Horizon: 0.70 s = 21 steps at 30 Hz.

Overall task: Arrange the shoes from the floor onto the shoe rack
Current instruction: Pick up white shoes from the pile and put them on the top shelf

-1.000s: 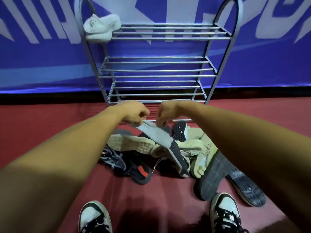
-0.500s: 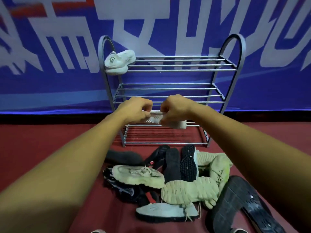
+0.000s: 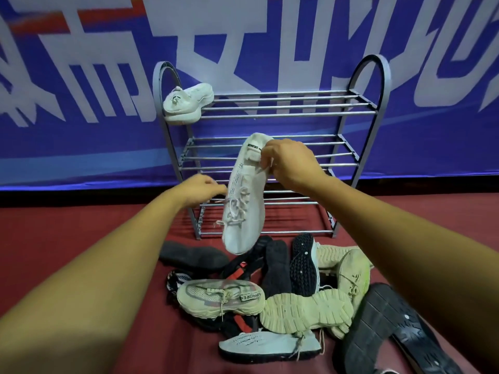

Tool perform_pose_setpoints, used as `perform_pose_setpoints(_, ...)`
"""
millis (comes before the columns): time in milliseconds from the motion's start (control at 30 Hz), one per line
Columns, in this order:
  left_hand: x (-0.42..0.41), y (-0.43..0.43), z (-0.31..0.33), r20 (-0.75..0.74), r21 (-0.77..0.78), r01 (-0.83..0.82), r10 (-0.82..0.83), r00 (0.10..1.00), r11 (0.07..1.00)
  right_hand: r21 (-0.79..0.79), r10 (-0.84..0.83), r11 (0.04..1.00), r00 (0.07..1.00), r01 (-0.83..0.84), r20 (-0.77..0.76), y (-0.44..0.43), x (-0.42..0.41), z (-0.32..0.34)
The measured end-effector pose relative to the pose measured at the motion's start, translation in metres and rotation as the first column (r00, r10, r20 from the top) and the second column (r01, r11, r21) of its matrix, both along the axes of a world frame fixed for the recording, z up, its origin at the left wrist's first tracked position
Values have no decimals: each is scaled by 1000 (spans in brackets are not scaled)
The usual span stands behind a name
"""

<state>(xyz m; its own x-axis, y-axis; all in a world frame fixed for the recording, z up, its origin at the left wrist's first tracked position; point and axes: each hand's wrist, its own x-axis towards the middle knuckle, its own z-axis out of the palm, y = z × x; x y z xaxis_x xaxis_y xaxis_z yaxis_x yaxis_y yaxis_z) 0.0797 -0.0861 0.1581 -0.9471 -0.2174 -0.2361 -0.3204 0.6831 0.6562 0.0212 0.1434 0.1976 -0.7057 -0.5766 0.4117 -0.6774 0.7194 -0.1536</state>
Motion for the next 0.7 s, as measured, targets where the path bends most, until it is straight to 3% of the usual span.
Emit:
perform_pose_setpoints(67,5,4,-4,148,138,79,-99,984,987,-50,-13,999,1000,12,-13,-1,-2,2)
perform_pose_setpoints(100,7,7,-6,149,179,88,-115,982,980,-66,-27,997,1000,26,-12,-2,-3,2)
perform_pose_setpoints(200,8,5,-4,32,175,18,-24,999,984,-136,-83,987,996,85,19,-3,-6,-1)
perform_pose_setpoints(300,6,2,6,-45,417,-58,84,995,907,-257,-142,958,989,124,-50,-4,-8,-7)
perform_pose_setpoints(400,-1,4,20,-99,557,-74,155,983,827,-389,-139,917,984,87,-107,-12,-4,-9)
perform_pose_setpoints(467,-7,7,26,-132,641,-87,222,966,762,-500,-154,854,988,141,15,-17,-1,-7)
perform_pose_setpoints(533,-9,12,35,-155,740,-85,291,944,667,-560,-122,788,956,257,268,-22,-3,-5)
perform_pose_setpoints(600,-12,12,42,-165,801,-83,353,921,593,-593,16,740,873,318,488,-25,-1,-1)
perform_pose_setpoints(700,-17,7,45,-137,844,-106,403,905,527,-636,236,713,752,297,615,-25,1,-1)
